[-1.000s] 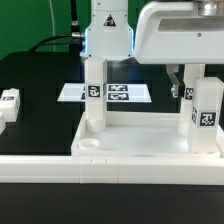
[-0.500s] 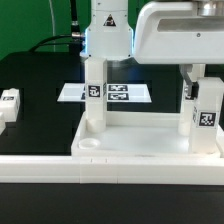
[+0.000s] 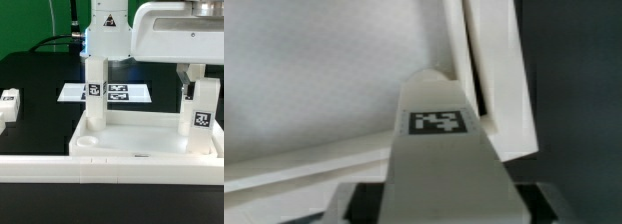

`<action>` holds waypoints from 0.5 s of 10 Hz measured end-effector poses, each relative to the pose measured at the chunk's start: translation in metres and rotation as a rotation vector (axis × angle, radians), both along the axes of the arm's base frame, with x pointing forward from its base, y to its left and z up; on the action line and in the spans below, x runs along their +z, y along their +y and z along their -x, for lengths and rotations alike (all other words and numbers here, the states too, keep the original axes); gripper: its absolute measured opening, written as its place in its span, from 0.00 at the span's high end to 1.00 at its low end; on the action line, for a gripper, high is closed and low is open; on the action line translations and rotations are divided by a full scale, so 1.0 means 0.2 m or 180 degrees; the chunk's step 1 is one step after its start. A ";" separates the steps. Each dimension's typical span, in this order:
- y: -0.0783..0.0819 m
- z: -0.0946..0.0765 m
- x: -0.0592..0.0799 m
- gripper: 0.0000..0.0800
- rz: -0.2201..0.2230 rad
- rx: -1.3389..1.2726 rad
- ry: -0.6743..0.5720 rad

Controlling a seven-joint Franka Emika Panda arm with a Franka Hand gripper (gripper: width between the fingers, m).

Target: Assemble desk

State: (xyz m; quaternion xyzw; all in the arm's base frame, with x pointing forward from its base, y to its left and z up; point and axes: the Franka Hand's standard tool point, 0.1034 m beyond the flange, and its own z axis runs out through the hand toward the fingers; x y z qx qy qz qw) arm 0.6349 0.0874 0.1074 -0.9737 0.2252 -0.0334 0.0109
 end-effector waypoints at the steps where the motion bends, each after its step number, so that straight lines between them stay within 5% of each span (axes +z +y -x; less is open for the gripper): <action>1: -0.02 0.00 0.00 0.64 -0.0001 -0.0218 0.0002; 5: -0.15 0.01 0.00 0.59 0.0033 -0.1287 0.0005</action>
Offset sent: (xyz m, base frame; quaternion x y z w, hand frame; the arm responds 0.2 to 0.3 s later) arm -0.0005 0.0052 -0.0015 0.0292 -0.0041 0.1731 0.9845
